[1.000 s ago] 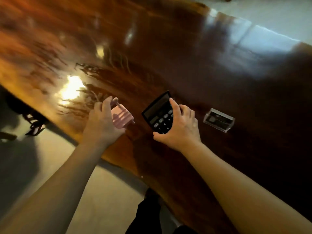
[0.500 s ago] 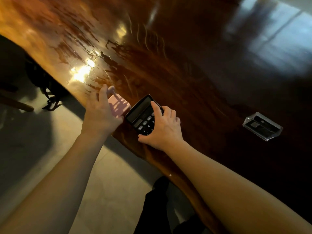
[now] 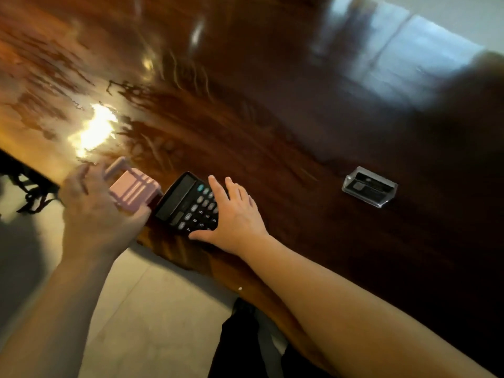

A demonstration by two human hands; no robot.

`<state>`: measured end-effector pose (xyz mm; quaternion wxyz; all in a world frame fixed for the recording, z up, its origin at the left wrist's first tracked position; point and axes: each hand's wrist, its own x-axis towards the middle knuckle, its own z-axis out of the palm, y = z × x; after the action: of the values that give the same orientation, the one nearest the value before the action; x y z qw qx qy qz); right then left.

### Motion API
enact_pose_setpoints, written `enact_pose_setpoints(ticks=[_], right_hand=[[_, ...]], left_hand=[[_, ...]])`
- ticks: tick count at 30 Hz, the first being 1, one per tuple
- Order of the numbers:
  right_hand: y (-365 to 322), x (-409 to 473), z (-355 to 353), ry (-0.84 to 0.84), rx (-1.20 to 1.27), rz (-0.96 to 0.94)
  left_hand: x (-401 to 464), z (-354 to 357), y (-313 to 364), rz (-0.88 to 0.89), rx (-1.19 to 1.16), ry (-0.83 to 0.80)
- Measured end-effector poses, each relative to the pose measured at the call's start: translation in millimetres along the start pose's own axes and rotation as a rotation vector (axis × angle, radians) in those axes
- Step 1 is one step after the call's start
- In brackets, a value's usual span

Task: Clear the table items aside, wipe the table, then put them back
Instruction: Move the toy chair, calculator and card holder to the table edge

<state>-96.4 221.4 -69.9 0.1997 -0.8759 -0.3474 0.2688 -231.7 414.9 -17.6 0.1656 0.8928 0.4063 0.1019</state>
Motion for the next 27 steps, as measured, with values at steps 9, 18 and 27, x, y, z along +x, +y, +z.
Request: enact_pose_setpoints(ticks=[9,18,27], right_hand=[[108.3,-48.5,-93.9,0.193,-0.013,0.103],[224.9,-77.9,-162.3,0.305,-0.187,0.348],[275.2,-79.9,-165.7,0.258,-0.15,0.393]], left_hand=[[-23.8,23.7,132.7,0.344,-0.081,-0.122],[-76.5,125.9,241.4,0.493,0.243,-0.554],[-98.2,171.4,261.7,0.502,0.385,-0.633]])
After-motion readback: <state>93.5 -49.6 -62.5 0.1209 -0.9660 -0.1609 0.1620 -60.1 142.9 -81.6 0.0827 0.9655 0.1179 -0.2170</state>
